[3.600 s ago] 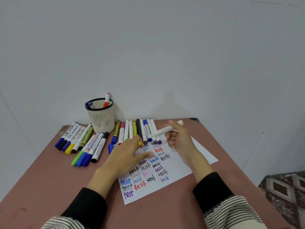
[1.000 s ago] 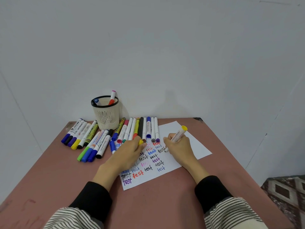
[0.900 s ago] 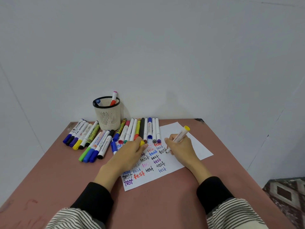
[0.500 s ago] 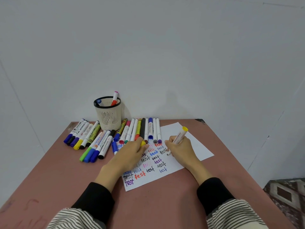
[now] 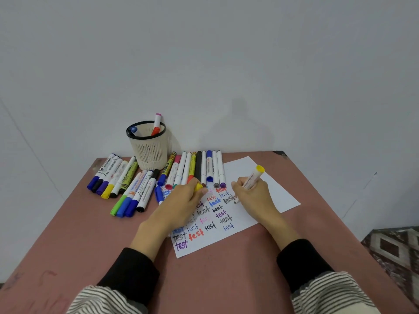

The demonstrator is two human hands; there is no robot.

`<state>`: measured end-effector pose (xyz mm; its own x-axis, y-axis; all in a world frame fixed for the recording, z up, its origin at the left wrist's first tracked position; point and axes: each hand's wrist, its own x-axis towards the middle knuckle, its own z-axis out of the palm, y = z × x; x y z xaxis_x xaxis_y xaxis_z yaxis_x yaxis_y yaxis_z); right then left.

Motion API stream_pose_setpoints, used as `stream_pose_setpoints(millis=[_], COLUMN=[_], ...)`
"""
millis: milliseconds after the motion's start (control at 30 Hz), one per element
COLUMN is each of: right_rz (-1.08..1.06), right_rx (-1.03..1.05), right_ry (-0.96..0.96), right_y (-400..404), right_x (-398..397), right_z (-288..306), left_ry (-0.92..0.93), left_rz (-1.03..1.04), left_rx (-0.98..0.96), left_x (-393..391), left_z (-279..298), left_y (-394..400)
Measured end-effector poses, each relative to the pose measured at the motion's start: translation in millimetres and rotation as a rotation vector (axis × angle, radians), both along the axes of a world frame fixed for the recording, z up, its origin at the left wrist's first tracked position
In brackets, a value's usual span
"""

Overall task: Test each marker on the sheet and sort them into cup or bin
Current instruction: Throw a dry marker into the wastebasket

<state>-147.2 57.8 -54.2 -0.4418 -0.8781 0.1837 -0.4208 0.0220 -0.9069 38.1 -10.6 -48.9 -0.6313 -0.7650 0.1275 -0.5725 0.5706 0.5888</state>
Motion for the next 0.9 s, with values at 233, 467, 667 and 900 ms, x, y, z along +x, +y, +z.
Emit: stream_pose_setpoints(millis=[233,467,667,900], right_rz=[-0.006,-0.027,0.069,0.064], right_rx=[-0.085,-0.049,-0.1,-0.107], right_ry=[-0.199,-0.442,-0.595,-0.655], right_y=[-0.9,-1.7,0.1,1.2], right_x=[2.2,9.0,8.0,7.5], right_z=[7.1,23.4,28.4,28.7], left_ry=[0.106,0.248,0.251,0.353], left_rz=[0.002,-0.045,-0.057,-0.05], left_rx=[-0.033,0.022,-0.008,0.079], left_x=[1.1,-1.6,-5.2,-6.8], left_z=[3.0,4.8,3.4,4.8], left_y=[0.3,6.6,7.3,7.2])
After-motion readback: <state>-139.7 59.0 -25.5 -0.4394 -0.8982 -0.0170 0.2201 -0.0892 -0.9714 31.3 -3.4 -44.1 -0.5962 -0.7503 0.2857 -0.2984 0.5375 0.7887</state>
